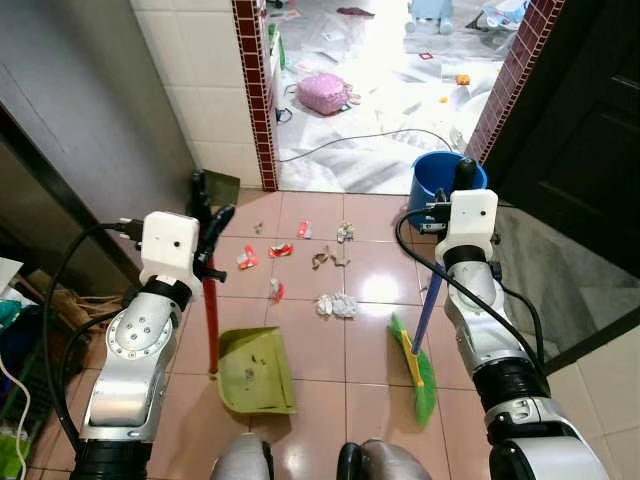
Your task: Sweep floor
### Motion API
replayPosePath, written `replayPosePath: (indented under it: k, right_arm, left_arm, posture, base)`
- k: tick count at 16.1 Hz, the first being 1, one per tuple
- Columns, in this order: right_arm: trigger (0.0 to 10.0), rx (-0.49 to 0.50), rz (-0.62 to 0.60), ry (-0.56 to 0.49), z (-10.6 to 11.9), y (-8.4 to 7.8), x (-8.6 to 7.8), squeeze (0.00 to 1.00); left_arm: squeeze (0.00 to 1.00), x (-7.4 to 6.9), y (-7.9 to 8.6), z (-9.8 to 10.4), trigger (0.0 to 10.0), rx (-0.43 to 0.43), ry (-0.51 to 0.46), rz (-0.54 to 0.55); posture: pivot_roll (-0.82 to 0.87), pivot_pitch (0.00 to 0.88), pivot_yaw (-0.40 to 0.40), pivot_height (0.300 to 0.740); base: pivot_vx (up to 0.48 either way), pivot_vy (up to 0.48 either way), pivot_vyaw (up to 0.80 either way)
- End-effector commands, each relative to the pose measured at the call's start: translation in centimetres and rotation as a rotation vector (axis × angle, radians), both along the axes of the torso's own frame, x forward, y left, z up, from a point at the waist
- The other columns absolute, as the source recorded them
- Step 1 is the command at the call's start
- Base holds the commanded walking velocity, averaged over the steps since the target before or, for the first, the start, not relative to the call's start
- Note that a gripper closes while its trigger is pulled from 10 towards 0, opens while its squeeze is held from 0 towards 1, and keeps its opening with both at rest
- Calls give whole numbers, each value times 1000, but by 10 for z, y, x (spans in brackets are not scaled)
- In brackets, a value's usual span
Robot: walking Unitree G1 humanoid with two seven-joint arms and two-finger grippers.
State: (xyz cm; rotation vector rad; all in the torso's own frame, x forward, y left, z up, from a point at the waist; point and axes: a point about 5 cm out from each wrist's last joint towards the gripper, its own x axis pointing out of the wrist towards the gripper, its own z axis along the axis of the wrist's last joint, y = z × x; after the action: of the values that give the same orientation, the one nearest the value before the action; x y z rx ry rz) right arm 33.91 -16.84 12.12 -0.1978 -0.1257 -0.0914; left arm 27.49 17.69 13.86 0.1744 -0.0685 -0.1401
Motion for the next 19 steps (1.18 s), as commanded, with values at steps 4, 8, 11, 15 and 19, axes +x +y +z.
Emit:
replayPosePath:
  k: [4,8,11,15,19]
  right_arm:
    - [10000,-49,59,-77,22,5,8,0]
    - [10000,-52,92,-86,26,9,8,0]
    - [10000,-58,94,-80,24,7,7,0]
    - [10000,-56,104,-81,25,8,8,0]
    - [10000,-60,108,-76,25,9,9,0]
  left_arm:
    - [0,0,3,14,10000,-7,-87,50]
    - [0,0,0,15,10000,-19,-94,58]
    - [0,2,0,14,10000,-20,-94,67]
    - [0,2,-1,15,10000,-19,-97,69]
    - [0,2,1,15,10000,-13,-100,81]
  posture:
    - [48,123,-39,740]
    - [40,129,-47,740]
    - [35,131,-52,740]
    - [35,127,-56,740]
    - [37,125,-58,740]
  base:
    - [384,60,0]
    - [427,0,0]
    - [425,0,0]
    - [426,0,0]
    - [425,0,0]
